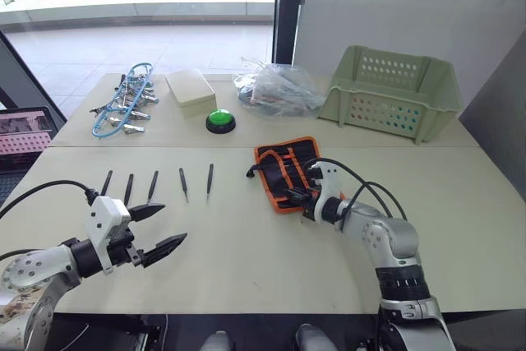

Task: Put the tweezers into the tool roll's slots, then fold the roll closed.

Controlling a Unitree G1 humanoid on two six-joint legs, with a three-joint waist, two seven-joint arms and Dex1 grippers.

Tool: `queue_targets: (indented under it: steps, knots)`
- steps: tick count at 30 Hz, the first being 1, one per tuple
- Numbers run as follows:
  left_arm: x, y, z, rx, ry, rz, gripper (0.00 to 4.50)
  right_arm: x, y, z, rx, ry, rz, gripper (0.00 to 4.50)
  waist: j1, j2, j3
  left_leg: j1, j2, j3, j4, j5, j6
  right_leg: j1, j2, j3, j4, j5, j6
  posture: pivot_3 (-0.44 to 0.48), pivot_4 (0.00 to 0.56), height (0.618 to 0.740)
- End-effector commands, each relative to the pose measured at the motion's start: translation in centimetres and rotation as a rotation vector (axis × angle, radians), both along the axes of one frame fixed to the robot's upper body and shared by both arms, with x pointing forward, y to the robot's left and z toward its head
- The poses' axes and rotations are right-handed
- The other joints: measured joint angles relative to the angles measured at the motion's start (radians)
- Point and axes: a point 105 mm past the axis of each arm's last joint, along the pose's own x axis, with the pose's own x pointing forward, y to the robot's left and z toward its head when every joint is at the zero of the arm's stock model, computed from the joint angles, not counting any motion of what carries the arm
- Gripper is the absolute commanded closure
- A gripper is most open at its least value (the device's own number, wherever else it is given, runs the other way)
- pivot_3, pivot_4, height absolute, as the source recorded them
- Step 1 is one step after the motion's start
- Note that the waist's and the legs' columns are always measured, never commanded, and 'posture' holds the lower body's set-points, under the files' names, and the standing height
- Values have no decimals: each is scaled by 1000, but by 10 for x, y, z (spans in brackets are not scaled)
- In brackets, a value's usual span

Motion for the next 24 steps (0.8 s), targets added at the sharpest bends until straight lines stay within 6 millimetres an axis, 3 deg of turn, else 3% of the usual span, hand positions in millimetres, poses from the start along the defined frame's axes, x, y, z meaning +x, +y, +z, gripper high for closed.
queue_targets:
  steps: [1, 12, 15, 21, 24]
  knots:
    - [0, -5, 4, 31, -41, -24, 0, 3, -4, 17, 17, -64, -3, 4289, 0, 0, 0, 0, 0, 0, 0, 0, 0, 0, 0, 0, 0, 0, 0, 0, 150, 740]
    - [15, -20, 6, 39, -70, -96, 0, -26, 12, 21, 7, -68, 158, 4289, 0, 0, 0, 0, 0, 0, 0, 0, 0, 0, 0, 0, 0, 0, 0, 0, 150, 740]
    - [34, -31, 8, 88, -95, -157, 0, -38, 13, 20, -7, -56, 214, 4289, 6, 0, 0, 0, 0, -1, 0, 0, 0, 0, 0, -1, 0, 0, 0, 0, 150, 740]
    - [102, -47, 19, 245, -219, -205, 0, -50, 19, 13, -27, -41, 264, 4289, 8, 0, 0, 0, -1, -3, 1, 1, 0, 3, 0, -5, -1, 1, 0, 0, 150, 740]
    - [119, -59, 25, 270, -251, -256, 0, -58, 23, 12, -30, -40, 294, 4289, 0, 0, 0, -2, -1, -3, 1, 1, 0, 2, 0, -6, -1, 1, 0, 0, 150, 740]
